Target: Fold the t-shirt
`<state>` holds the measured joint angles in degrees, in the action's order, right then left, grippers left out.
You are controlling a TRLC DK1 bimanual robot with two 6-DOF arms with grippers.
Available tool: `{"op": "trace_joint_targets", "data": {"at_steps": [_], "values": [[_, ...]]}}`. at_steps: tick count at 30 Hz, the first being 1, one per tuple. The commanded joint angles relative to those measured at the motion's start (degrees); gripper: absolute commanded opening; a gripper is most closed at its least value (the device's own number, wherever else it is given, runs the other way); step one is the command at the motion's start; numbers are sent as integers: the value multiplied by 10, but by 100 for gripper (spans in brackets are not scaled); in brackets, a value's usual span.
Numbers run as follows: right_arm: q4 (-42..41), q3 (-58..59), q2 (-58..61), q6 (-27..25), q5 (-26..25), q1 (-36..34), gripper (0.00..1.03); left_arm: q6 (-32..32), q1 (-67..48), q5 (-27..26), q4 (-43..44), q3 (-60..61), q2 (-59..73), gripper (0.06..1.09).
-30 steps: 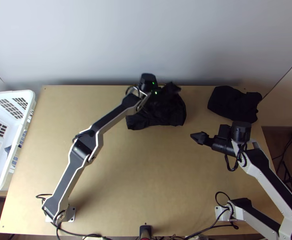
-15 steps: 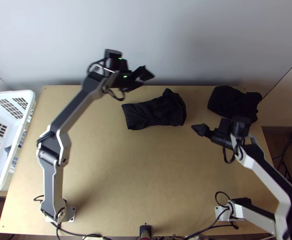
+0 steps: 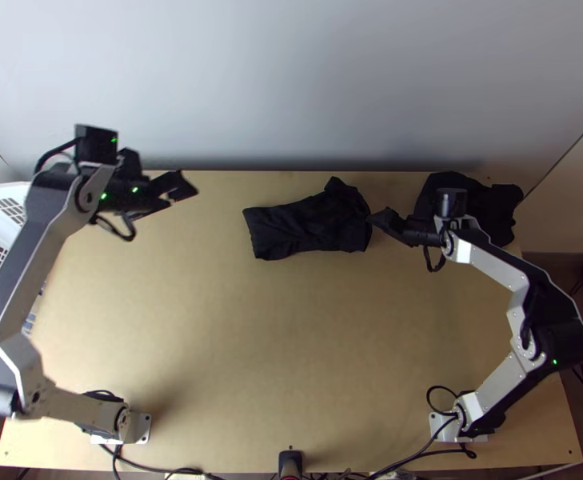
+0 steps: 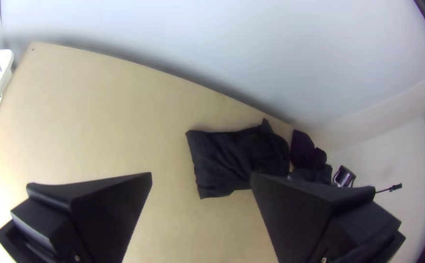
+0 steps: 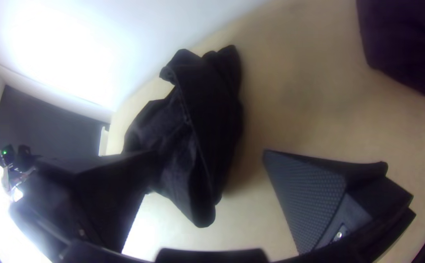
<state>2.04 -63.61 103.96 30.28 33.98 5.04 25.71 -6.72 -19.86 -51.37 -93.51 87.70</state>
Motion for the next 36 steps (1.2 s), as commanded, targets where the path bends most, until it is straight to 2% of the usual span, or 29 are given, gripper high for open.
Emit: {"op": "trace_joint_targets", "data": {"at_steps": [1, 11, 19, 24, 25, 27, 28, 31, 32, 34, 36], "values": [[37, -101, 91, -28, 3, 16, 99, -12, 66, 16, 20, 141, -125, 104], [74, -200, 159, -28, 4, 89, 99, -40, 157, 15, 8, 193, -207, 104], [117, -254, 207, -37, 5, 133, 99, -39, 169, 15, 7, 220, -234, 104], [140, -252, 211, -60, 4, 150, 99, -29, 167, 15, 15, 256, -244, 104], [149, -252, 211, -70, 3, 154, 96, -27, 167, 14, 18, 262, -247, 104], [160, -253, 211, -87, 3, 159, 82, -22, 166, 14, 22, 275, -252, 104], [161, -254, 211, -90, 2, 161, 70, -22, 164, 14, 25, 282, -256, 104], [181, -274, 221, -114, -1, 165, 16, -20, 161, 14, 35, 300, -262, 104], [198, -280, 224, -131, -4, 169, 2, -21, 161, 14, 35, 303, -264, 104], [221, -273, 219, -162, -25, 178, 3, -20, 162, 14, 37, 310, -267, 104], [221, -266, 208, -167, -54, 180, 3, -20, 162, 14, 37, 317, -267, 104]]}}
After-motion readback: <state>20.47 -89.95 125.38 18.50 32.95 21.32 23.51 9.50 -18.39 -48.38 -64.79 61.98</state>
